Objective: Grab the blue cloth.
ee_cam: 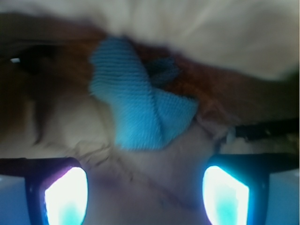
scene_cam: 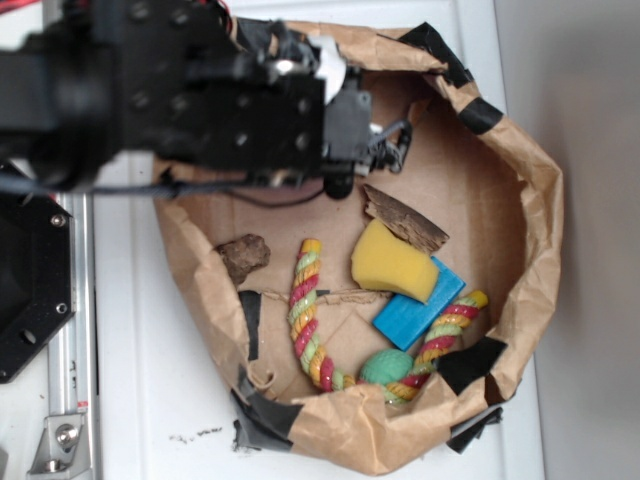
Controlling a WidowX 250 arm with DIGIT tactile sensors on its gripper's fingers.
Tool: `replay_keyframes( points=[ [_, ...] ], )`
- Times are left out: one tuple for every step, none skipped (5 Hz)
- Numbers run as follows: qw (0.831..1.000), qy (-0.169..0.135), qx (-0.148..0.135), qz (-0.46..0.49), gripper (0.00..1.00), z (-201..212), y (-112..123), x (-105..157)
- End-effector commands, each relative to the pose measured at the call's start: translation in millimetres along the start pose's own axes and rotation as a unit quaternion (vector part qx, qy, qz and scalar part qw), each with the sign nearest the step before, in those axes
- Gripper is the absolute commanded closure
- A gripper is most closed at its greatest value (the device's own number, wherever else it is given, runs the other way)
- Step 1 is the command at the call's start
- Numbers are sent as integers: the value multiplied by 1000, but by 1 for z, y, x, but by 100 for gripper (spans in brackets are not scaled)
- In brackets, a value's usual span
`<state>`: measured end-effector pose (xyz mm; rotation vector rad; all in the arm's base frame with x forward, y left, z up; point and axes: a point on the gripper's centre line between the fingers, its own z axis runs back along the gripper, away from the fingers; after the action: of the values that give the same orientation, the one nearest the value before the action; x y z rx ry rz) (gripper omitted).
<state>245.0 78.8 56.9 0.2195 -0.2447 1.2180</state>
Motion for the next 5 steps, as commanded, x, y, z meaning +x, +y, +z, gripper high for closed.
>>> replay_keyframes(
  points=[
    [997,-47,5,68,0,-14,-2,31],
    [996,-50,3,69,0,-18,-6,35],
    [996,-55,14,62,0,-25,-4,31],
    [996,-67,21,53,0,-28,0,23],
    [996,-69,25,44,0,-30,5,18]
  ],
)
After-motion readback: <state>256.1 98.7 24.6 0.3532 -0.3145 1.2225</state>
